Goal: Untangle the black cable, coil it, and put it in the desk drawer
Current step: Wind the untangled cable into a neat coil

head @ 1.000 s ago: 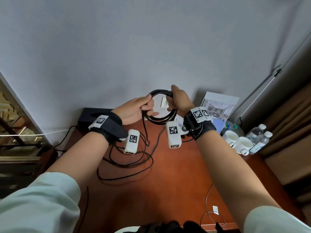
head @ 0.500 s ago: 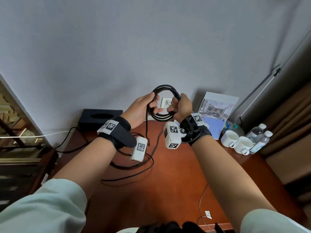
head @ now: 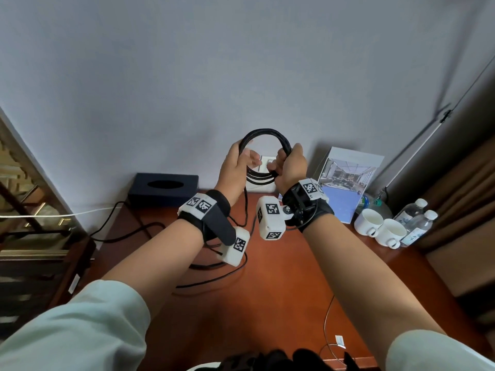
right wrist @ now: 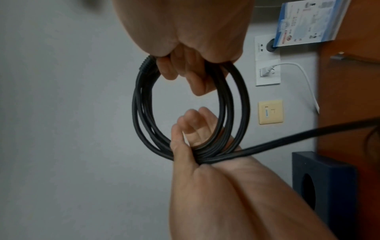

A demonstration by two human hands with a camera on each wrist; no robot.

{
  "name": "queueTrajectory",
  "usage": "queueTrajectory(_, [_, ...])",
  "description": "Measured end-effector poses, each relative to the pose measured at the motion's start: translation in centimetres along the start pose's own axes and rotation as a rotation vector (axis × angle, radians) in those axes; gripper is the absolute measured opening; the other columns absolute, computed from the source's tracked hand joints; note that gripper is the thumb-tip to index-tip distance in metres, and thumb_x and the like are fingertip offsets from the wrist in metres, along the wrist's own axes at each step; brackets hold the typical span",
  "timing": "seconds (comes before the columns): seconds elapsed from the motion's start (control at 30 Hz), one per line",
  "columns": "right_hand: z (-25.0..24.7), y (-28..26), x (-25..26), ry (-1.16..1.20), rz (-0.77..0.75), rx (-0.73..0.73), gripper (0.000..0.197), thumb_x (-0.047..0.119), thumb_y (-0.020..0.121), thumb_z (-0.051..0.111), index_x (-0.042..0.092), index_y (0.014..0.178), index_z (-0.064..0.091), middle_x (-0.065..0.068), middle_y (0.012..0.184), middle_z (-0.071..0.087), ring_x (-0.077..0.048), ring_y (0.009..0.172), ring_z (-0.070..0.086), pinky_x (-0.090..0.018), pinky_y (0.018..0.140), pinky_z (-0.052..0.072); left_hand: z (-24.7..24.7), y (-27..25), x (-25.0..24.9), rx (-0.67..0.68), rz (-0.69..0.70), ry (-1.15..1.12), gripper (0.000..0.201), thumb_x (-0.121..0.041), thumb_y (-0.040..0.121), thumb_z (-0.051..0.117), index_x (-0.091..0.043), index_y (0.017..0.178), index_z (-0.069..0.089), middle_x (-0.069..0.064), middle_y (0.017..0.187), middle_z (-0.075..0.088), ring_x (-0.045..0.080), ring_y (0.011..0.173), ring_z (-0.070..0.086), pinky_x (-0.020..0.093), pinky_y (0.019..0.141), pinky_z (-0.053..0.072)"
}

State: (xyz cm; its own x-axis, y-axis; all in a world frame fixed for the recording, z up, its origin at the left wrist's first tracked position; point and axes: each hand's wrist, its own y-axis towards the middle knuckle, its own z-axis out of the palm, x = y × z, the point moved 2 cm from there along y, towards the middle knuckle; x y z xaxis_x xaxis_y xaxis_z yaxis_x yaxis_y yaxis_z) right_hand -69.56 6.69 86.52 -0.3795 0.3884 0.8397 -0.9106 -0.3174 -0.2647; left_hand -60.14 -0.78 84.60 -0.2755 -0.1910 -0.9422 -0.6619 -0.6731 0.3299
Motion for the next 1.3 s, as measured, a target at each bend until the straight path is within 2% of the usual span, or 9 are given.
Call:
queueTrajectory(0.07, [-0.1, -0.2, -0.2, 0.045, 0.021, -0.004, 0.030, 0.024, 0.096, 0.034, 0.012, 0.070, 0.043, 0.003, 0.050, 0.044, -0.010, 0.035, 0.033, -0.017, 0.035, 0.031, 0.0, 0.1, 0.2, -0.002, -0.080, -0.180, 0.021, -0.014, 0.103, 0.035, -0.011, 0.102, 0.056, -0.003, 0.071, 0.051, 0.014, 0.072, 0.055, 0.036, 0.089, 0.051])
queueTrajectory(0.2, [-0.3, -0.5, -0.7, 0.179, 0.085, 0.029, 0.030, 0.018, 0.095, 0.033, 0.014, 0.066, 0.037, 0.005, 0.042, 0.037, -0.010, 0.034, 0.028, -0.017, 0.036, 0.026, -0.1, 0.0, -0.4, 0.090, -0.120, -0.270, 0.030, -0.024, 0.104, 0.036, -0.017, 0.076, 0.043, -0.010, 0.057, 0.028, 0.007, 0.052, 0.028, 0.021, 0.065, 0.042])
queueTrajectory(0.4, [-0.8, 0.1, -2.0, 0.217, 0.199, 0.181, 0.040, 0.020, 0.099, 0.026, 0.015, 0.060, 0.029, 0.005, 0.038, 0.027, -0.011, 0.030, 0.016, -0.016, 0.038, 0.026, -0.5, 0.5, -0.9, 0.112, -0.131, -0.195, 0.036, -0.030, 0.104, 0.036, -0.018, 0.069, 0.035, -0.011, 0.056, 0.022, 0.008, 0.049, 0.021, 0.021, 0.050, 0.032])
queueTrajectory(0.6, [-1.4, 0.3, -1.9, -0.151, 0.164, 0.247, 0.052, 0.035, 0.102, 0.032, 0.010, 0.059, 0.046, -0.002, 0.038, 0.039, -0.018, 0.036, 0.042, -0.027, 0.052, 0.041, -1.9, 1.0, -0.6, 0.186, -0.162, -0.096, 0.032, -0.026, 0.103, 0.040, -0.017, 0.073, 0.036, -0.013, 0.055, 0.023, 0.007, 0.048, 0.021, 0.021, 0.047, 0.025])
queueTrajectory(0.73, [-1.2, 0.5, -0.1, -0.463, 0.062, 0.302, 0.059, 0.045, 0.102, 0.031, 0.008, 0.064, 0.058, -0.002, 0.045, 0.053, -0.022, 0.049, 0.053, -0.027, 0.058, 0.050, -2.7, 1.5, -1.2, 0.218, -0.183, -0.054, 0.034, -0.026, 0.102, 0.041, -0.018, 0.071, 0.035, -0.013, 0.055, 0.023, 0.008, 0.048, 0.021, 0.023, 0.047, 0.024])
queueTrajectory(0.83, [0.1, 0.0, 2.1, -0.607, -0.028, 0.389, 0.064, 0.047, 0.102, 0.026, 0.006, 0.067, 0.060, -0.006, 0.051, 0.054, -0.020, 0.045, 0.053, -0.023, 0.051, 0.050, -3.0, 1.8, -2.1, 0.312, -0.180, 0.045, 0.034, -0.026, 0.102, 0.042, -0.017, 0.070, 0.036, -0.007, 0.059, 0.022, 0.010, 0.050, 0.021, 0.023, 0.048, 0.026])
queueTrajectory(1.0, [2.3, -1.8, 4.1, -1.078, -0.190, 0.563, 0.064, 0.056, 0.096, 0.030, 0.013, 0.050, 0.041, -0.002, 0.041, 0.039, -0.019, 0.039, 0.037, -0.025, 0.049, 0.036, -2.2, 1.8, -3.6, 0.493, -0.151, 0.263, 0.026, -0.028, 0.101, 0.043, -0.008, 0.086, 0.049, -0.003, 0.062, 0.026, 0.008, 0.049, 0.025, 0.020, 0.049, 0.030])
queueTrajectory(1.17, [2.1, -1.9, 3.4, -1.028, -0.236, 0.485, 0.058, 0.051, 0.089, 0.053, 0.016, 0.047, 0.033, 0.008, 0.034, 0.030, -0.013, 0.033, 0.024, -0.022, 0.040, 0.022, -2.4, 1.8, -4.0, 0.559, -0.151, 0.216, 0.027, -0.030, 0.102, 0.043, -0.010, 0.083, 0.045, -0.001, 0.064, 0.024, 0.013, 0.055, 0.025, 0.021, 0.053, 0.039])
queueTrajectory(1.3, [1.4, -1.1, 3.0, -0.883, -0.238, 0.425, 0.051, 0.040, 0.089, 0.054, 0.015, 0.047, 0.038, 0.004, 0.037, 0.031, -0.015, 0.034, 0.023, -0.021, 0.039, 0.020, -2.8, 1.3, -3.2, 0.645, -0.244, 0.075, 0.037, -0.036, 0.102, 0.036, -0.008, 0.084, 0.051, 0.003, 0.063, 0.046, 0.016, 0.056, 0.044, 0.031, 0.076, 0.052])
